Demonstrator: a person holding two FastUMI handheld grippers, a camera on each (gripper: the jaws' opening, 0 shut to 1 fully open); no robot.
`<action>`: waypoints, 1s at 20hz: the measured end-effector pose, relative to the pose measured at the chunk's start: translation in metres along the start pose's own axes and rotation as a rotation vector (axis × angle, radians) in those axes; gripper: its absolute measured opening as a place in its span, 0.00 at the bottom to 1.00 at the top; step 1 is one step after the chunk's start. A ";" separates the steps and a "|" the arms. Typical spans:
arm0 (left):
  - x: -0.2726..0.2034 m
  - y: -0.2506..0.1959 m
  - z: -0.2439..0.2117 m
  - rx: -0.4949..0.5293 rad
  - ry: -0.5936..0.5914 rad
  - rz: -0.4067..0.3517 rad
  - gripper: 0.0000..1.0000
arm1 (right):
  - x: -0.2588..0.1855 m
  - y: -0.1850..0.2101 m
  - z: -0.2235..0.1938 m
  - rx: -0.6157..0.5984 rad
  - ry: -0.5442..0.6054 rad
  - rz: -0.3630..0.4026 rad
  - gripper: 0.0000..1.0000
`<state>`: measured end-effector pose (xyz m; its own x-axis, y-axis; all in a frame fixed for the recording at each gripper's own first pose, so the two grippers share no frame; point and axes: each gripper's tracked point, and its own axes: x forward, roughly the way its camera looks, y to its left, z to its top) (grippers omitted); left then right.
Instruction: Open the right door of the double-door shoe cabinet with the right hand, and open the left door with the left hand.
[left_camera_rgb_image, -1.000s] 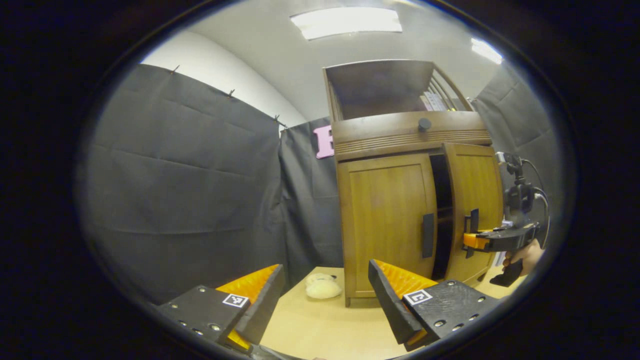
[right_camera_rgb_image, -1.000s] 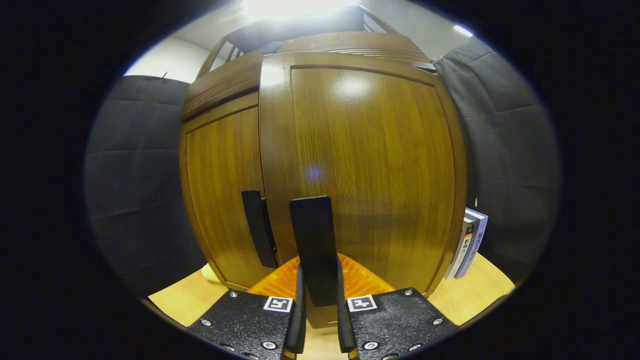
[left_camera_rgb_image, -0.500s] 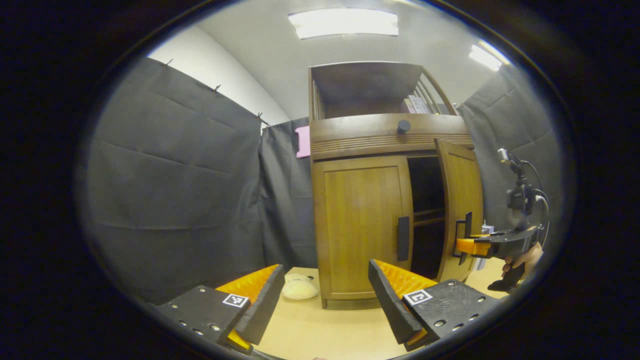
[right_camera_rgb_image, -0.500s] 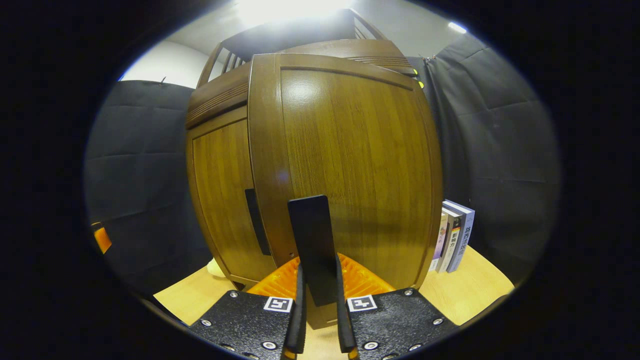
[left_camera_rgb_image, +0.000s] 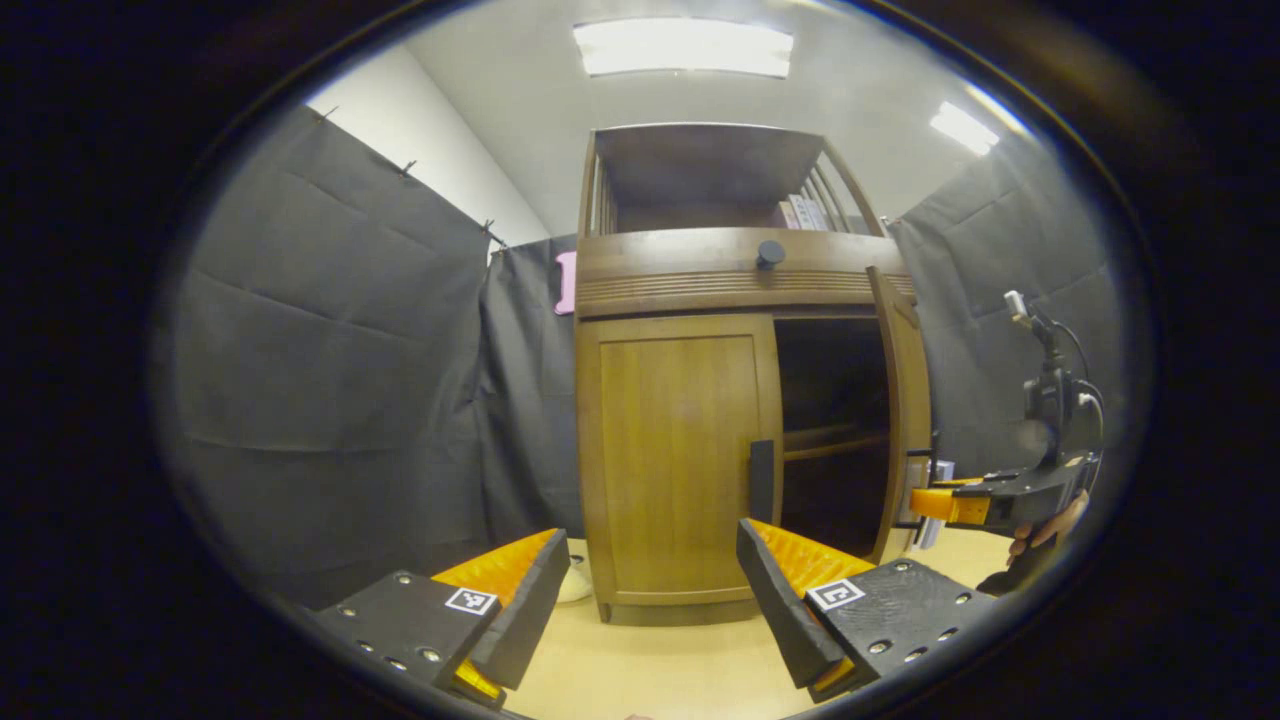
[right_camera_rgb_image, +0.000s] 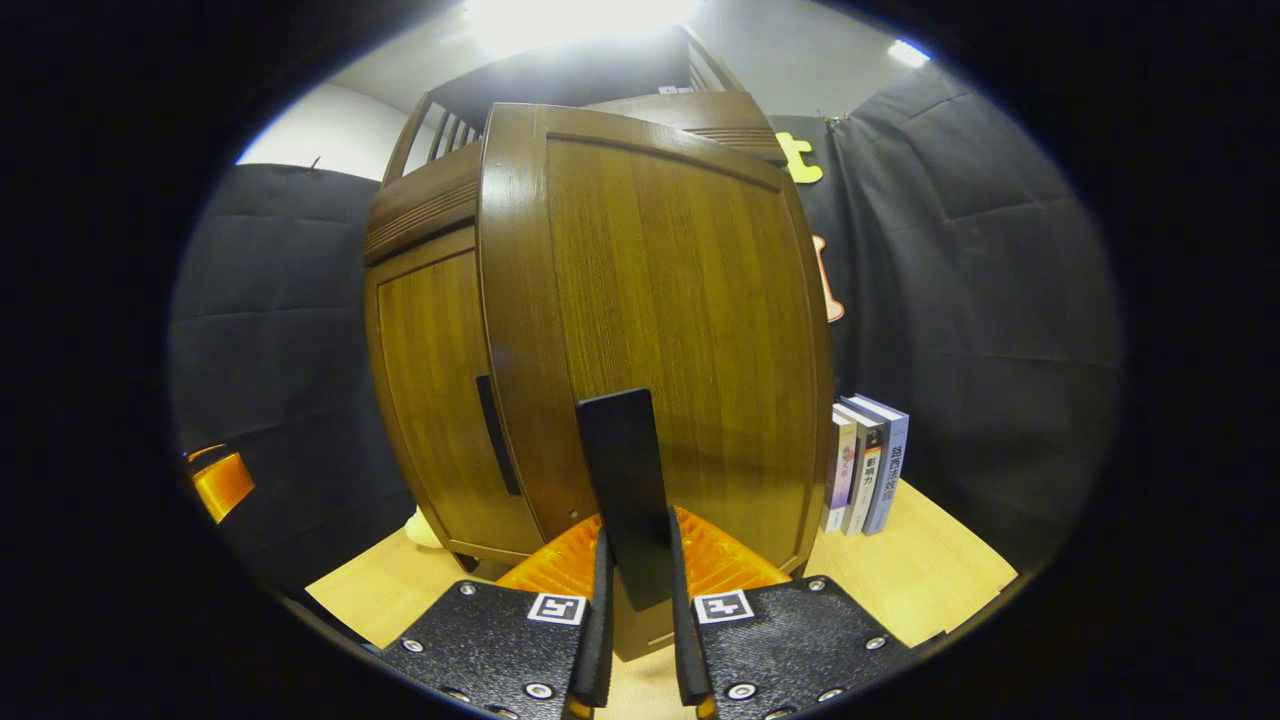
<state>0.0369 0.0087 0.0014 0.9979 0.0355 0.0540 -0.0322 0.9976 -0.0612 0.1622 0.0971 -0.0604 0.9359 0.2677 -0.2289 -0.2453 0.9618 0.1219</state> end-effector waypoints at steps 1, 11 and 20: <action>0.001 -0.001 0.000 0.000 0.001 -0.011 1.00 | -0.002 -0.002 0.000 -0.001 0.000 -0.005 0.25; 0.009 -0.021 0.003 -0.001 -0.011 -0.099 1.00 | -0.015 -0.020 0.002 -0.007 -0.005 -0.077 0.24; 0.015 -0.042 0.000 0.005 0.003 -0.169 1.00 | -0.044 -0.083 0.015 -0.020 -0.041 -0.221 0.24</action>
<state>0.0527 -0.0329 0.0051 0.9893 -0.1330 0.0603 0.1359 0.9896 -0.0467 0.1455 0.0047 -0.0459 0.9769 0.0479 -0.2081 -0.0374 0.9978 0.0540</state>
